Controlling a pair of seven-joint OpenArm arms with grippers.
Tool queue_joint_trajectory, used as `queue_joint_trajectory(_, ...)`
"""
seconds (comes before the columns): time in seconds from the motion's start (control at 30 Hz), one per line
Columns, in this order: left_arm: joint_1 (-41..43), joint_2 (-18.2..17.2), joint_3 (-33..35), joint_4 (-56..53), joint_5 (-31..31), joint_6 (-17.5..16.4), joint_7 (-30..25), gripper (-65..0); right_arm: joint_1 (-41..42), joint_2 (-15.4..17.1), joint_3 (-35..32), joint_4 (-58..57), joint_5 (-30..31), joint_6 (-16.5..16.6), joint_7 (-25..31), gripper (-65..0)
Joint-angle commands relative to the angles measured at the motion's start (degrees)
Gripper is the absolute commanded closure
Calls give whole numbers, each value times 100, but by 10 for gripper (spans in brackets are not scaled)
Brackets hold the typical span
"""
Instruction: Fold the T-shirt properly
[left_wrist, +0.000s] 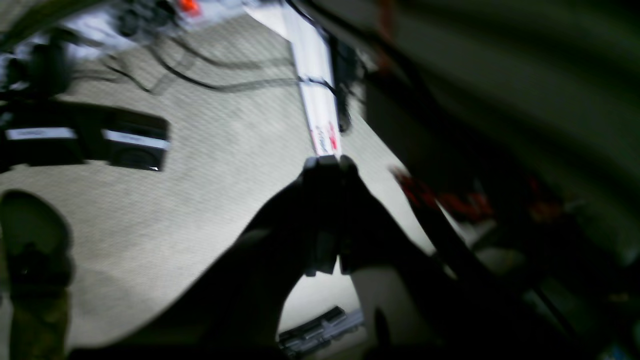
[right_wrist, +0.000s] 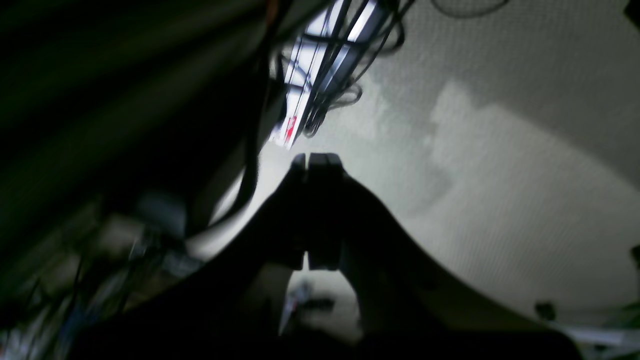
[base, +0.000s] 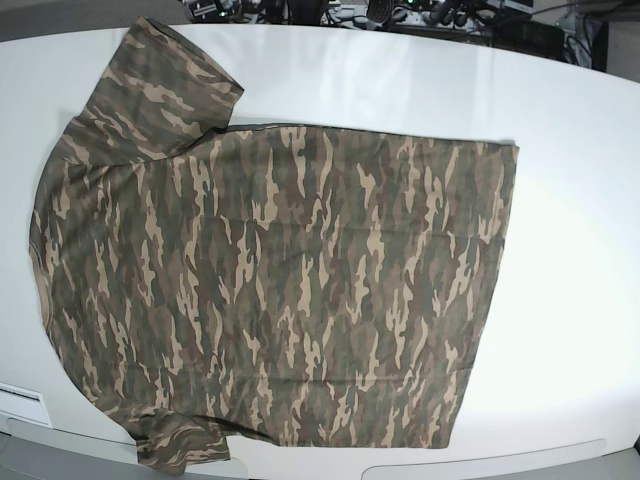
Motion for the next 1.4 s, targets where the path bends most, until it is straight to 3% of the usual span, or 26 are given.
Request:
queue_joint_trajectory(0.0, 181, -114, -2, 273, -13, -42, 164, 0, -229, 4, 4, 214, 33, 127, -229, 0)
queue_joint_trajectory(0.2, 1172, -667, -2, 2002, -455, -70, 962, 0, -1414, 149, 4, 1777, 70, 188, -1174, 0)
queue_joint_trajectory(0.33, 1923, -1176, -2, 3248, -551, -221, 1088, 0, -2249, 398, 4, 3023, 382, 186, -1543, 0)
queue_joint_trajectory(0.53, 3143, -2052, -2, 5160, -592, -367, 1285, 0, -3480, 855, 11, 5023, 734, 181, -1976, 0)
queue_joint_trajectory(0.67, 3882, -2728, -4, 6465, -511, -363, 1458, 0, -4280, 1200, 11, 6448, 597, -92, -2026, 0)
queue_joint_trajectory(0.8, 4496, -3259, -4, 7670, 251, -282, 1637, 0, -5010, 1589, 15, 7860, 140, -525, -2017, 0)
queue_joint_trajectory(1.07, 5095, -3912, -9, 9311, 1891, 782, 1919, 0, -5976, 2033, 15, 9779, -1276, -1202, -2002, 0)
queue_joint_trajectory(1.2, 5077, -4083, -76, 9923, 2413, 1043, 2177, 0, -6067, 2251, 15, 10203, -1923, -1641, -2031, 0)
queue_joint_trajectory(1.37, 5077, -4096, -586, 10406, 2634, 1060, 2299, 0, -6065, 2400, 15, 10203, -2658, -2120, -2050, 0)
